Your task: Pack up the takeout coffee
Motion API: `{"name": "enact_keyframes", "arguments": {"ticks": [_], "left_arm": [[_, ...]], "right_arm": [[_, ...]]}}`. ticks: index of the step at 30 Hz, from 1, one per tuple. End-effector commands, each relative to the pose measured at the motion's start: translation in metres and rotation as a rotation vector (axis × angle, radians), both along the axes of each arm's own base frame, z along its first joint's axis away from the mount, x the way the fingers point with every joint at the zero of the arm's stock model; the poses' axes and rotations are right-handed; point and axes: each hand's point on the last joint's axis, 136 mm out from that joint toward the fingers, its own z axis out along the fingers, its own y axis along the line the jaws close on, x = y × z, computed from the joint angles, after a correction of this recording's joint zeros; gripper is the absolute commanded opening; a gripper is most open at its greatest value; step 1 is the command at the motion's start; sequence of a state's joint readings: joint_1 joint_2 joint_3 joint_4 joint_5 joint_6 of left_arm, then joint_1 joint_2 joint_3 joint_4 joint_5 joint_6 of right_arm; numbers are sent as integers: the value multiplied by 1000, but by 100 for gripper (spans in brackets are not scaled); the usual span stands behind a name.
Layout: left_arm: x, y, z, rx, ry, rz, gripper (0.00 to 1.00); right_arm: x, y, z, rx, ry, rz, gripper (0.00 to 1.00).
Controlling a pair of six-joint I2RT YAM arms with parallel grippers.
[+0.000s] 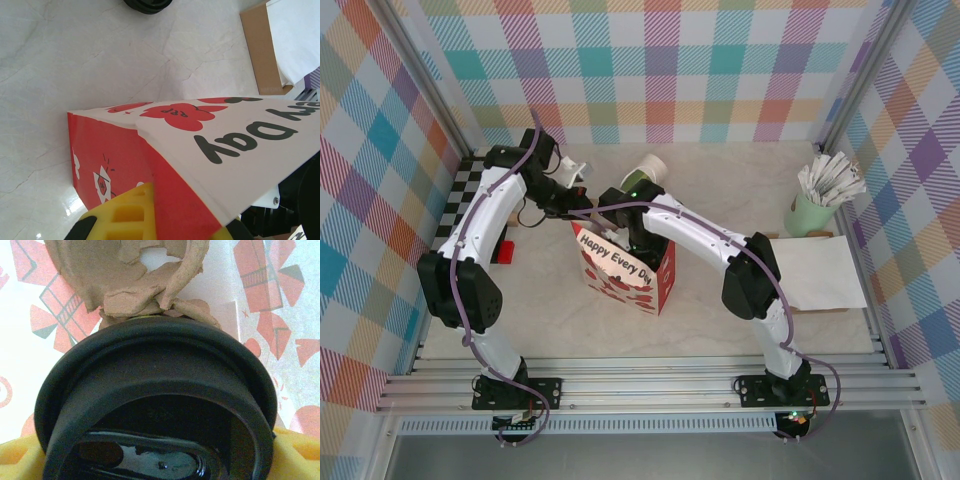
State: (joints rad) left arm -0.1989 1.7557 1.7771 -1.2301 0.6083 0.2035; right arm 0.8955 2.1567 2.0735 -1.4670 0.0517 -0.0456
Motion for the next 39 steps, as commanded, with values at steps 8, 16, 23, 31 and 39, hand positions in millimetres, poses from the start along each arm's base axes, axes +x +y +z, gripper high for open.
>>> {"name": "enact_keyframes", "arguments": {"ticks": [8,16,23,31,39], "left_arm": [[-1,1,10,-6,-35,-14,0],[0,1,8,-6,-34,-15,0],[0,0,8,-14,-30,-23,0],[-1,1,6,-9,-29,-18,0],[2,0,7,-13,-36,-15,0]], "right_arm": [[-1,-10,-27,-69,35,23,56],[4,-9,-34,-69,17,36,56],[9,-7,-43,-51,11,70,55],[6,-10,-53,-67,44,78,54],[-4,-19,-65,-108,89,72,54]]}}
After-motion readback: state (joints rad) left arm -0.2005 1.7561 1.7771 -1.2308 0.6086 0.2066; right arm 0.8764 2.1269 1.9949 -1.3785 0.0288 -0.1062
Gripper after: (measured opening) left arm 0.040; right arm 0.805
